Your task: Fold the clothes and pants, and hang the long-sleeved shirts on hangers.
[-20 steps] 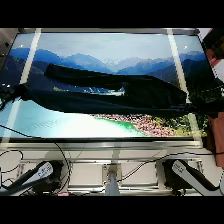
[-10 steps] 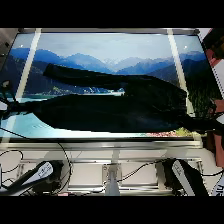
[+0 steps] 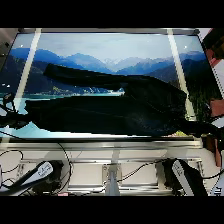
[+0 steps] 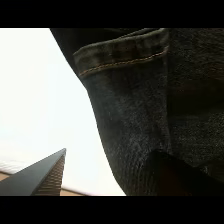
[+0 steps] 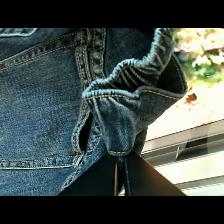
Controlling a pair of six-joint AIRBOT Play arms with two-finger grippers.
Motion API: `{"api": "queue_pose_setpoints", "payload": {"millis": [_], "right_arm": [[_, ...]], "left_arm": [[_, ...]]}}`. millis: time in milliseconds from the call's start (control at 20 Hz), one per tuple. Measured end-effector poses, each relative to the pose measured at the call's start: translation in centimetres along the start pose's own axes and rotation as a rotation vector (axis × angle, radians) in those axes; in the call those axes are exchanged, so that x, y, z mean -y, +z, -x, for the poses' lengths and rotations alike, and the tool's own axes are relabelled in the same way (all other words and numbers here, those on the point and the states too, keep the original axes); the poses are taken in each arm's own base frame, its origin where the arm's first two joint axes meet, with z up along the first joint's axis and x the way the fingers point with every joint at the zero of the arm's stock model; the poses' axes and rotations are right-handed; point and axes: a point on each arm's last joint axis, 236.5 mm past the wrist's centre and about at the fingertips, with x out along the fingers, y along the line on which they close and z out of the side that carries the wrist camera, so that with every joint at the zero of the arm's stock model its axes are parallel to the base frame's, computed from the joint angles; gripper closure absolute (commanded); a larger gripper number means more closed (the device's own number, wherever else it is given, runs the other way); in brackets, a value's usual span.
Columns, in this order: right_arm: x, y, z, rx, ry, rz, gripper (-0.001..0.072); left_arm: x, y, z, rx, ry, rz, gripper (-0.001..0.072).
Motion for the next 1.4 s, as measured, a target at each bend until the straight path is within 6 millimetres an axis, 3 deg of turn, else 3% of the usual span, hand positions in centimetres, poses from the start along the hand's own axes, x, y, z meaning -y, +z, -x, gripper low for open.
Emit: {"api": "queue_pose_setpoints", "payload": {"millis": [150, 250, 450, 550, 750, 800, 850, 1050, 1150, 1400], "right_arm": [[0.0, 0.1, 0.0, 0.006, -0.001, -0.001, 0.0675], [0.1, 0.3, 0.0, 0.012, -0.002, -0.001, 0.0675], [0.1, 0.5, 0.0, 0.021, -0.003, -0.001, 0.0675], [0.1, 0.6, 0.0, 0.027, -0.004, -0.001, 0.0675], [0.2, 1.0, 0.0, 0.042, -0.006, -0.002, 0.0675], [0.2, 1.0, 0.0, 0.044, -0.006, -0.002, 0.0675], [0.2, 1.1, 0.0, 0.045, -0.007, -0.002, 0.0675], [0.2, 1.1, 0.0, 0.049, -0.007, -0.002, 0.0675], [0.2, 1.1, 0.0, 0.049, -0.006, -0.002, 0.0675], [0.2, 1.2, 0.0, 0.051, -0.006, -0.003, 0.0675]], "left_arm": [[-2.0, -0.2, 0.2, 0.007, 0.022, 0.096, 0.0177], [-3.9, -0.3, 0.3, 0.026, 0.043, 0.169, 0.0249], [-6.0, 0.2, 0.7, 0.082, 0.039, 0.326, 0.0202], [-5.4, 1.2, 0.8, 0.124, -0.017, 0.395, 0.0201], [-2.7, 5.1, 1.5, 0.258, -0.2, 0.519, 0.0195], [-2.3, 5.8, 1.5, 0.279, -0.233, 0.549, 0.0065], [-2.1, 6.3, 1.2, 0.287, -0.254, 0.566, 0.0001], [-1.2, 6.5, -0.5, 0.261, -0.31, 0.597, 0.0012], [-0.8, 6.3, -1.2, 0.241, -0.327, 0.606, 0.0086], [0.2, 6.0, -2.5, 0.204, -0.345, 0.591, 0.0446]]}}
